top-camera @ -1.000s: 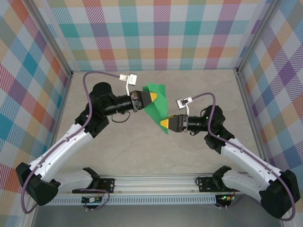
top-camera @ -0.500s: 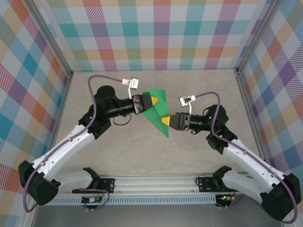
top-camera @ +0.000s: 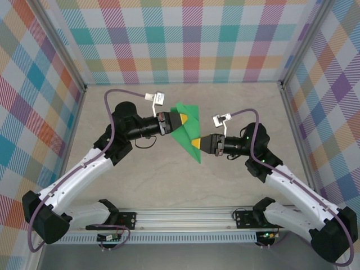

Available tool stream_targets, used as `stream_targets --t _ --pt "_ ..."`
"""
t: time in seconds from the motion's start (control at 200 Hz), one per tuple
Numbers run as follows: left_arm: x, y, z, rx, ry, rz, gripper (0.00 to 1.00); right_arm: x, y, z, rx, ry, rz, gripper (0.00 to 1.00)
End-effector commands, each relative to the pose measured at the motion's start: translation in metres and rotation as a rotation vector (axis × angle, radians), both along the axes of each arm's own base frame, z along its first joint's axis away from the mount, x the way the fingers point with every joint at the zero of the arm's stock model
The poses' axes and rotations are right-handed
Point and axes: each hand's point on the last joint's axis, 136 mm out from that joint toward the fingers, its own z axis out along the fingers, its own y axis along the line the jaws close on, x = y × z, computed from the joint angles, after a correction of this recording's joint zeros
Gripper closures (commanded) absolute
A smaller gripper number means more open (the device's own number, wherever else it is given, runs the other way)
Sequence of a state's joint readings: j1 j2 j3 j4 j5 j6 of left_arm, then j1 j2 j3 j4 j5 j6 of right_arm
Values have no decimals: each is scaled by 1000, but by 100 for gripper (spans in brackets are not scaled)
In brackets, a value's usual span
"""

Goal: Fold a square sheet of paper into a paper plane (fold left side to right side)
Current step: Turn over the paper at the center of the table.

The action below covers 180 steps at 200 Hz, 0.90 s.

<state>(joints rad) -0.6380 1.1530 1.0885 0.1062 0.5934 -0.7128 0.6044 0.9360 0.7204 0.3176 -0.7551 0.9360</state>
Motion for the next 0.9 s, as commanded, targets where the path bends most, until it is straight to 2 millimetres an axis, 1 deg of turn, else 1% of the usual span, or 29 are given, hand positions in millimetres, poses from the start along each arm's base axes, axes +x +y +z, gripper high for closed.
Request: stream_targets --t 0.0,0.045,0.1,0.17,0.215,0.225,0.245,0.27,0.34,0.44,0.46,0.525,0.59,0.595,0.605,0.61,0.615,0.65,0.67,0.7,0.715,0.755,0.77,0.79,0.86,0.88,0.895 --pt "1 2 -5 30 -16 6 78 0 0 10 -7 -43 -8 80" --pt "1 5 -7 58 -22 26 70 0 0 7 -21 -42 -12 81" --pt "2 13 -11 109 -34 62 59 0 -2 4 -42 -44 -25 82" --pt "2 28 -15 189 -54 125 44 0 -5 -2 -82 -46 -42 83" --pt "2 40 -15 244 -76 181 37 2 -7 -8 -125 -50 -60 85" --pt "2 44 -21 270 -61 192 36 2 -8 -10 -137 -47 -64 85" --pt "2 50 -21 296 -68 217 33 2 -10 -13 -162 -52 -73 86" --pt "2 58 -24 330 -69 248 31 4 -12 -17 -192 -55 -86 88" --pt "1 81 -24 399 -84 342 26 8 -19 -35 -313 -44 -124 92" --pt "-1 113 -23 458 -104 471 22 15 -31 -65 -519 -28 -174 99" --pt "-1 119 -23 463 -108 498 21 17 -33 -68 -561 -36 -187 100" --pt "-2 140 -22 477 -112 593 20 22 -43 -92 -772 -51 -234 100" --pt "-5 155 -21 478 -126 657 18 25 -51 -106 -991 -106 -275 100" --pt "-6 156 -21 477 -126 662 18 28 -52 -109 -1014 -104 -283 100" --pt "-6 158 -21 478 -127 672 18 30 -56 -108 -1046 -123 -307 100" --pt "-6 159 -21 479 -127 677 18 28 -53 -112 -1062 -120 -290 100" --pt "-6 160 -21 480 -127 681 18 27 -52 -111 -1071 -134 -288 100" --pt "-8 167 -20 478 -131 707 17 30 -54 -113 -1163 -167 -309 100" --pt "-9 170 -20 476 -134 718 17 32 -56 -119 -1235 -177 -316 100" --pt "-10 173 -20 478 -138 729 17 36 -56 -117 -1299 -210 -340 100" --pt "-11 175 -20 478 -138 733 16 37 -57 -121 -1351 -218 -343 100" --pt "-13 180 -19 483 -138 752 16 42 -60 -121 -1452 -254 -373 100" --pt "-14 182 -19 485 -138 758 16 44 -61 -123 -1500 -265 -381 100" --pt "-14 184 -18 488 -139 765 16 46 -61 -121 -1544 -288 -394 100" --pt "-17 193 -17 491 -140 799 16 53 -61 -125 -1716 -349 -419 100" --pt "-18 195 -16 487 -141 809 16 59 -64 -121 -1768 -386 -454 100" --pt "-19 197 -15 484 -142 816 16 60 -64 -122 -1808 -403 -455 100"
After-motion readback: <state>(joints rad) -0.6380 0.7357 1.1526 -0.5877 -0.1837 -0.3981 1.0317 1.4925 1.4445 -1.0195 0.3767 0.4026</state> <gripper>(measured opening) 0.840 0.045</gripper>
